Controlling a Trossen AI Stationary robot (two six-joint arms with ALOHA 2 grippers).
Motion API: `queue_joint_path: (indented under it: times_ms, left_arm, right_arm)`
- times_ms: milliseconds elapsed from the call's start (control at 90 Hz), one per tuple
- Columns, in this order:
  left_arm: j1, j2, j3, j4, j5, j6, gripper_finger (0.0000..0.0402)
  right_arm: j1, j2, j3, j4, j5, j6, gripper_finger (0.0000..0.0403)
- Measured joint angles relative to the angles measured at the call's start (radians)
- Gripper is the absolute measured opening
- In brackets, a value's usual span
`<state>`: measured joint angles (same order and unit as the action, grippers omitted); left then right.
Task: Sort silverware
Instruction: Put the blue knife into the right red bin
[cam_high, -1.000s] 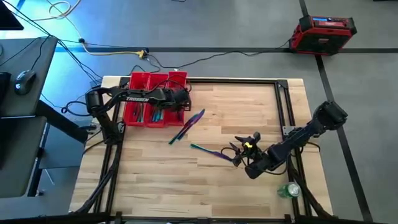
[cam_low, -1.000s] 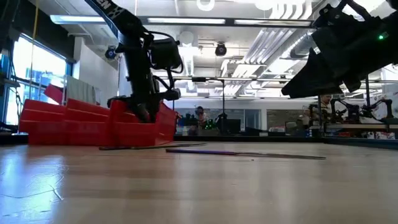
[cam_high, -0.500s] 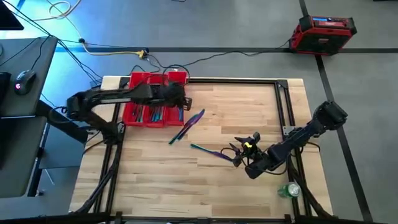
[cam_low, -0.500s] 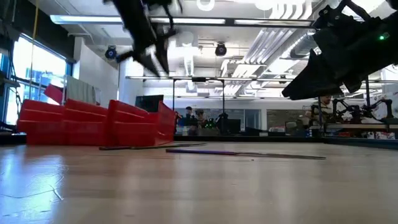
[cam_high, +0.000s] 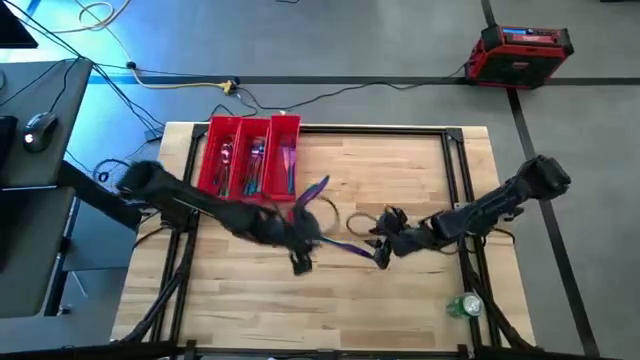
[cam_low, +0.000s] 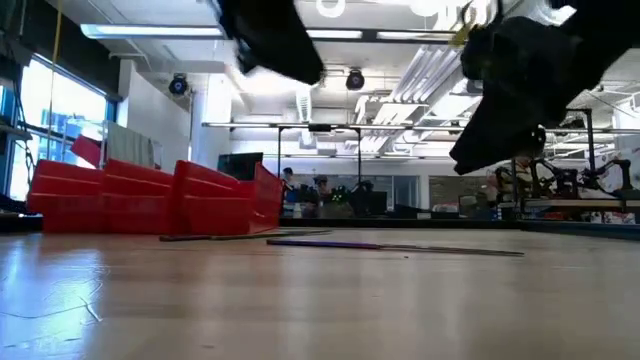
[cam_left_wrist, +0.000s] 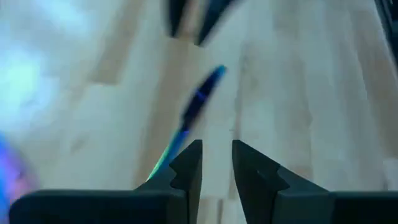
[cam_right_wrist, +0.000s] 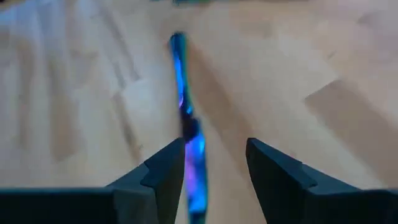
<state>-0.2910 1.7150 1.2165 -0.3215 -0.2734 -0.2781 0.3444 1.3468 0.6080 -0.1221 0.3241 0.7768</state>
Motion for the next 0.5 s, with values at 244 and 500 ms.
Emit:
queue_joint_path:
  times_ms: [244, 500]
  left_arm:
    - [0.056, 0.248, 0.092, 0.057, 0.030, 0.190, 0.0038]
    - [0.110, 0.334, 0.121, 0.187, 0.215, 0.279, 0.0012]
  right_arm:
    - [-0.135, 0.009, -0.002, -0.087, -0.396, -0.026, 0.0154]
    - [-0.168, 0.028, -0.002, -0.060, -0.467, 0.016, 0.0154]
